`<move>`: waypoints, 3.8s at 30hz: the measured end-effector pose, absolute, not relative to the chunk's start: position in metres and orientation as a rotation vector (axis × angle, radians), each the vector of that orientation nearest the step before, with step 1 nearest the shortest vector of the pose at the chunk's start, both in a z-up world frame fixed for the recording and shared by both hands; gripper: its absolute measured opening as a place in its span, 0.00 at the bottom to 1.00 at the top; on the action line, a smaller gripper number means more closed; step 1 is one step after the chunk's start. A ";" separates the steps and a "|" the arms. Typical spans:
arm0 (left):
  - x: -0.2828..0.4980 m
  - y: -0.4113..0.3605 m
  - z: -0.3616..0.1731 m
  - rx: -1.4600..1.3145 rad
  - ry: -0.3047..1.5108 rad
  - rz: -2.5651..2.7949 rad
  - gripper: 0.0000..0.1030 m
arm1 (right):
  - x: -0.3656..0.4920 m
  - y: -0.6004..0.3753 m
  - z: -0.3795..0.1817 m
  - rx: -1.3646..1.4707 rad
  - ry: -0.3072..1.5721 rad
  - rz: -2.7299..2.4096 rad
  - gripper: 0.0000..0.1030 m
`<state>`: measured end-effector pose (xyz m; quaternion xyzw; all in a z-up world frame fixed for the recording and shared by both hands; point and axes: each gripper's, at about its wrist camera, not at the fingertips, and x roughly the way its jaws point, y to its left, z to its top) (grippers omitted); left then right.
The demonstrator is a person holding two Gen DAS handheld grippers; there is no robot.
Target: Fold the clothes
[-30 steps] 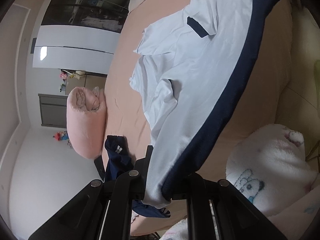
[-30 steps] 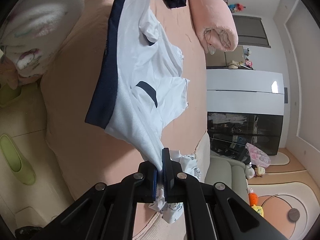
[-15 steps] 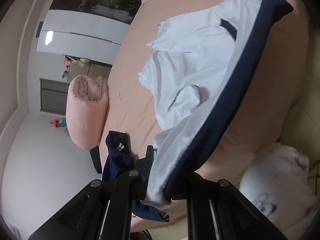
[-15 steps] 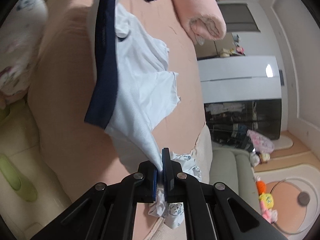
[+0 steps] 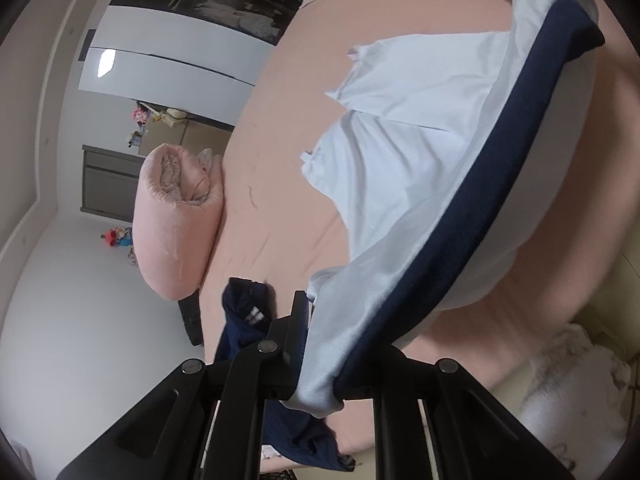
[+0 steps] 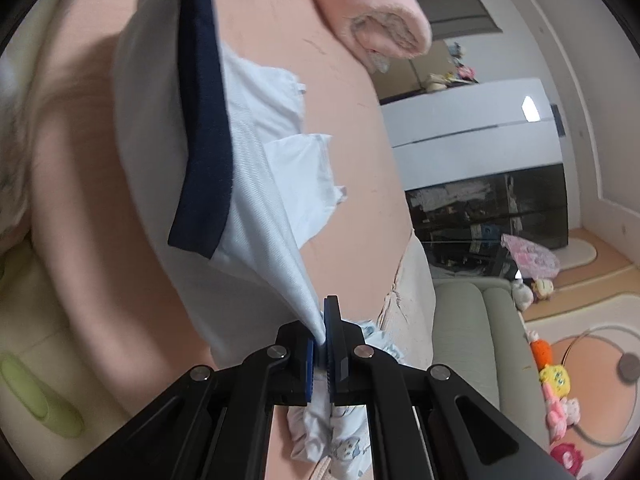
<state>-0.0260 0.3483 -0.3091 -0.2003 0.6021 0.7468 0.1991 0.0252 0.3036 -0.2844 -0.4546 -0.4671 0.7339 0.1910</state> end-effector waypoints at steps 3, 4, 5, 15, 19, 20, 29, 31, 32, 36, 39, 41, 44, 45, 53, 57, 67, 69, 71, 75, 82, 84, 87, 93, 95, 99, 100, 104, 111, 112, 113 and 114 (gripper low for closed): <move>-0.036 0.354 -0.307 -0.569 1.677 2.104 0.11 | 0.013 0.311 -0.278 -1.255 -1.274 2.067 0.04; -0.039 0.355 -0.306 -0.575 1.670 2.108 0.11 | 0.009 0.314 -0.277 -1.248 -1.262 2.068 0.04; -0.042 0.357 -0.306 -0.580 1.663 2.112 0.11 | 0.006 0.316 -0.276 -1.242 -1.257 2.066 0.04; -0.091 0.387 -0.317 -0.616 1.655 2.194 0.11 | -0.037 0.342 -0.285 -1.236 -1.179 2.051 0.04; -0.105 0.395 -0.321 -0.650 1.614 2.215 0.11 | -0.051 0.353 -0.288 -1.230 -1.162 2.045 0.04; -0.108 0.397 -0.322 -0.655 1.610 2.217 0.11 | -0.054 0.355 -0.287 -1.226 -1.157 2.046 0.04; -0.147 0.418 -0.335 -0.723 1.557 2.265 0.11 | -0.082 0.379 -0.292 -1.225 -1.118 2.044 0.04; -0.156 0.421 -0.340 -0.747 1.536 2.274 0.11 | -0.088 0.385 -0.296 -1.243 -1.101 2.047 0.04; -0.160 0.422 -0.342 -0.759 1.526 2.275 0.11 | -0.090 0.387 -0.297 -1.256 -1.090 2.051 0.04; -0.174 0.429 -0.348 -0.783 1.515 2.261 0.11 | -0.102 0.395 -0.303 -1.281 -1.094 2.045 0.04; -0.182 0.434 -0.351 -0.786 1.512 2.260 0.11 | -0.112 0.401 -0.305 -1.293 -1.075 2.047 0.04; -0.190 0.436 -0.350 -0.795 1.497 2.268 0.11 | -0.119 0.406 -0.305 -1.300 -1.057 2.051 0.04; -0.202 0.441 -0.351 -0.803 1.474 2.268 0.11 | -0.130 0.413 -0.305 -1.304 -1.042 2.049 0.04; -0.206 0.442 -0.353 -0.808 1.468 2.262 0.11 | -0.133 0.415 -0.305 -1.313 -1.034 2.050 0.04; -0.227 0.450 -0.364 -0.855 1.424 2.215 0.11 | -0.155 0.427 -0.316 -1.374 -1.000 2.043 0.04; -0.232 0.451 -0.366 -0.904 1.386 2.184 0.11 | -0.160 0.429 -0.327 -1.426 -0.982 2.032 0.04; -0.249 0.452 -0.363 -1.094 1.195 2.142 0.12 | -0.165 0.432 -0.337 -1.453 -0.987 1.998 0.56; -0.252 0.450 -0.357 -1.111 1.113 2.156 0.18 | -0.166 0.432 -0.337 -1.436 -0.974 2.005 0.64; -0.258 0.447 -0.351 -1.142 1.018 2.173 0.28 | -0.167 0.432 -0.336 -1.437 -0.947 2.022 0.64; -0.269 0.439 -0.344 -1.170 0.922 2.213 0.60 | -0.169 0.439 -0.332 -1.453 -0.861 2.055 0.64; -0.272 0.427 -0.334 -1.157 0.816 2.213 0.60 | -0.166 0.458 -0.324 -1.475 -0.648 2.107 0.64; -0.273 0.424 -0.331 -1.166 0.786 2.207 0.60 | -0.164 0.466 -0.320 -1.478 -0.547 2.136 0.64; -0.275 0.418 -0.329 -1.190 0.728 2.218 0.60 | -0.159 0.476 -0.311 -1.471 -0.410 2.170 0.64; -0.278 0.400 -0.320 -1.254 0.521 2.248 0.60 | -0.135 0.478 -0.280 -1.384 -0.112 2.275 0.64; -0.277 0.394 -0.316 -1.264 0.450 2.249 0.60 | -0.129 0.476 -0.271 -1.351 0.016 2.335 0.64; -0.276 0.379 -0.314 -1.295 0.250 2.186 0.61 | -0.117 0.482 -0.271 -1.317 0.480 2.417 0.64; -0.278 0.375 -0.315 -1.310 0.187 2.158 0.61 | -0.115 0.485 -0.275 -1.322 0.632 2.421 0.64; -0.285 0.368 -0.320 -1.365 0.052 2.105 0.60 | -0.112 0.497 -0.304 -1.322 1.067 2.336 0.63; -0.289 0.366 -0.324 -1.369 0.012 2.101 0.60 | -0.119 0.499 -0.323 -1.302 1.237 2.287 0.48; -0.290 0.366 -0.325 -1.368 0.011 2.100 0.60 | -0.120 0.500 -0.326 -1.296 1.250 2.283 0.48; -0.291 0.367 -0.326 -1.369 0.014 2.100 0.60 | -0.120 0.502 -0.328 -1.289 1.261 2.280 0.48; -0.291 0.367 -0.326 -1.370 0.017 2.101 0.60 | -0.121 0.503 -0.331 -1.282 1.272 2.277 0.48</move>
